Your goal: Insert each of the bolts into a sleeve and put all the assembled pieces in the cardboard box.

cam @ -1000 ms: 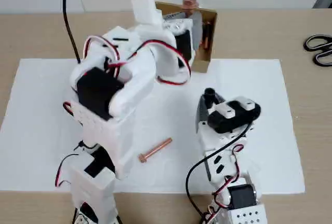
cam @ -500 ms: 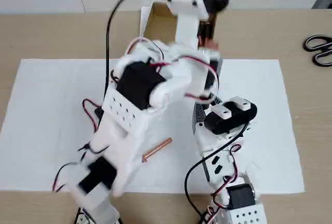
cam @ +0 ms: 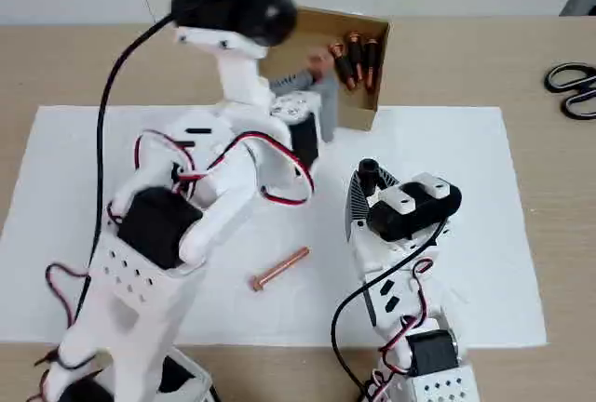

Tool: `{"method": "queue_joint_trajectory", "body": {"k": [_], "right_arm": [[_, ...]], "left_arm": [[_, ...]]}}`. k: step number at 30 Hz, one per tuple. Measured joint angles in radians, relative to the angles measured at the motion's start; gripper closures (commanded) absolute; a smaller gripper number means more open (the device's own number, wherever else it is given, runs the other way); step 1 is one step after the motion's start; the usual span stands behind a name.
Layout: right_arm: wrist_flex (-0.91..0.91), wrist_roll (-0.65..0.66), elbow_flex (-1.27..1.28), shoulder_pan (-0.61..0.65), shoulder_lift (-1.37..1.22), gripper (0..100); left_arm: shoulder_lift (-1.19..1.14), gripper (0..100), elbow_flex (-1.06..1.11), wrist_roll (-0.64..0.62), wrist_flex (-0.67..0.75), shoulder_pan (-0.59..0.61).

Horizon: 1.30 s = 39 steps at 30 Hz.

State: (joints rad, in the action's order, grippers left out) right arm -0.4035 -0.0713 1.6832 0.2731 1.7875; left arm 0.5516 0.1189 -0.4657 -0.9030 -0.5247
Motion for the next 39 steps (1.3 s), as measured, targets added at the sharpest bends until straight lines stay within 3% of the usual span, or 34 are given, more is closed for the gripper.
{"method": "queue_joint_trajectory", "body": {"k": [6, 10, 15, 27, 32, 39], "right_arm": [[0.0, 0.086, 0.0, 0.003, 0.0, 99.5], [0.031, 0.101, -0.003, 0.008, 0.0, 99.5], [0.164, 0.109, -0.006, 0.023, 0.0, 99.5], [0.249, 0.189, -0.006, 0.101, 0.005, 99.5], [0.269, 0.189, -0.006, 0.103, 0.005, 99.5], [0.373, 0.259, -0.006, 0.112, 0.005, 99.5]], "left_arm": [[0.199, 99, 0.419, 0.0, 0.514, 0.003], [0.287, 99, 0.582, 0.049, 0.66, -0.02], [0.319, 99, 0.629, 0.091, 0.684, -0.094], [0.327, 99, 0.638, 0.094, 0.687, -0.095], [0.331, 99, 0.638, 0.195, 0.629, -0.095], [0.331, 99, 0.638, 0.213, 0.603, -0.094]]}}
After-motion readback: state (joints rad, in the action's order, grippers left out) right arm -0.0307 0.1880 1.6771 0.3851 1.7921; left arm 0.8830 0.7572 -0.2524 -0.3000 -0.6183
